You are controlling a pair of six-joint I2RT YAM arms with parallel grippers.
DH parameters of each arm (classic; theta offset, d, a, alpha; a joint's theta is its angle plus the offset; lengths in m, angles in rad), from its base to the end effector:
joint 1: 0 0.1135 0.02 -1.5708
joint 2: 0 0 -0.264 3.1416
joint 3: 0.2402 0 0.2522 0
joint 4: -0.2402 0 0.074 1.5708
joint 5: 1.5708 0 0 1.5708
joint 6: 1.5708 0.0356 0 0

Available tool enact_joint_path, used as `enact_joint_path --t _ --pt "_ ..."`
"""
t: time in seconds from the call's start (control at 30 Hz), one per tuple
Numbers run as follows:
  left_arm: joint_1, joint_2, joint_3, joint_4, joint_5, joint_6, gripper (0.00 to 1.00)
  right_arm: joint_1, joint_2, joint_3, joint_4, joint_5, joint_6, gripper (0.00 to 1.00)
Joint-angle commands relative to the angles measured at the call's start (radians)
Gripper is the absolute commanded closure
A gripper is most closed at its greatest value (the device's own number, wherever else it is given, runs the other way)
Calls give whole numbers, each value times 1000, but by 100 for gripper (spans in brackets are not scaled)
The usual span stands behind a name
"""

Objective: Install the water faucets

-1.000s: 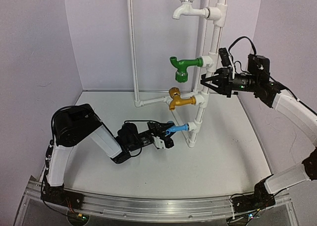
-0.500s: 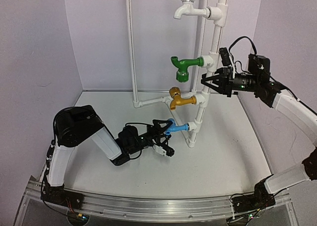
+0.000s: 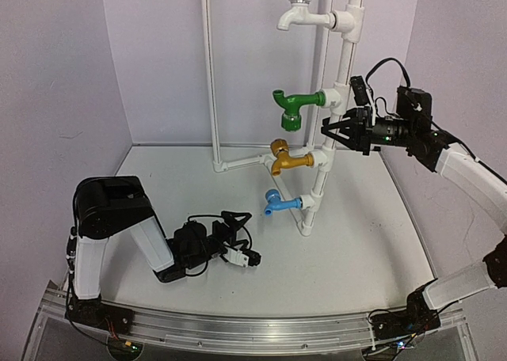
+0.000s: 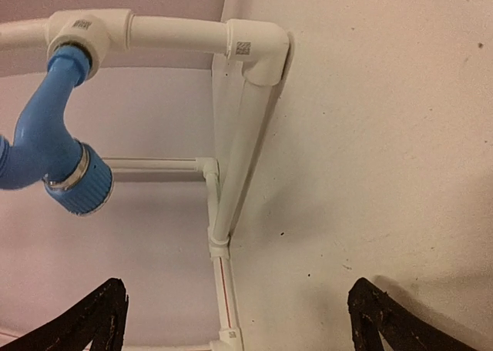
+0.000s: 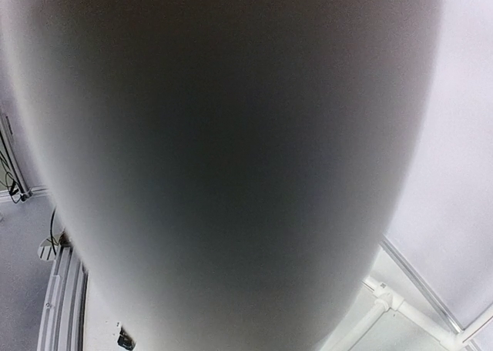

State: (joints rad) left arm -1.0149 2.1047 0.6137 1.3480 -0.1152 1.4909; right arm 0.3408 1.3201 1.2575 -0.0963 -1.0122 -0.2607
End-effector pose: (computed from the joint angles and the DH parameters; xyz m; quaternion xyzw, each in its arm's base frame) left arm 0.1839 -0.2883 0.0858 0.7050 0.2717 0.1964 0.6250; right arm 0.2674 0.1269 0.3991 -0.4976 0.5426 0.3913 0.5522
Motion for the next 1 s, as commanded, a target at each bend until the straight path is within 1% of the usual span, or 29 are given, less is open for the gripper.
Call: enact_joint_path --t 0.0,0.03,0.07,0.1,0.13,0.17,0.2,0.23,0.27,0.3,0.37,0.43,0.47,0.53,0.57,0.6,0.63,0.7,0.8,0.87,0.93,0.97 --pt "11 -138 -25 150 -99 -267 0 -4 6 7 -144 47 84 100" --pt "17 -170 -31 137 -113 -316 0 -4 2 5 -144 49 83 100" --pt "26 -230 -39 79 -120 -365 0 -5 0 1 -145 50 83 100" --pt "46 -305 -49 1 -110 -446 0 -4 -1 0 -145 49 82 100" --pt "64 -369 -52 -125 -92 -578 0 -4 0 -1 -145 47 84 100" --pt "98 -479 -40 -265 -77 -737 0 -4 1 -1 -145 45 85 100" --pt "138 -575 1 -477 -54 -876 0 -4 2 -2 -144 44 86 100" --pt "177 -649 48 -652 -36 -1033 0 -4 2 -3 -144 43 86 100" --pt "211 -700 95 -795 -27 -1194 0 -4 3 -2 -144 43 87 100" --pt "234 -735 130 -901 -23 -1318 0 -4 4 0 -144 43 87 100" --pt "267 -783 183 -1052 31 -1488 0 -5 10 4 -145 40 89 100" --pt "287 -795 231 -1174 152 -1663 0 -4 15 9 -145 39 90 100" --pt "294 -796 245 -1206 244 -1750 0 -4 16 10 -145 40 91 100" --pt "312 -795 239 -1191 384 -1885 0 -5 17 10 -144 41 91 100" --pt "321 -789 223 -1151 458 -1982 0 -4 16 9 -144 41 90 100" --pt "328 -779 206 -1102 537 -2053 0 -4 14 7 -144 41 90 100" --pt "331 -767 190 -1047 583 -2112 0 -5 14 7 -144 42 90 100" --pt "332 -731 142 -876 681 -2263 0 -4 11 4 -144 44 90 100" --pt "332 -665 112 -696 758 -2445 0 -4 10 2 -144 46 90 100" --pt "330 -597 90 -530 815 -2534 0 -5 10 0 -144 48 87 100" --pt "326 -519 80 -403 837 -2589 0 -4 13 2 -144 54 84 100" --pt "321 -491 81 -370 839 -2600 0 -5 15 2 -144 58 82 100"
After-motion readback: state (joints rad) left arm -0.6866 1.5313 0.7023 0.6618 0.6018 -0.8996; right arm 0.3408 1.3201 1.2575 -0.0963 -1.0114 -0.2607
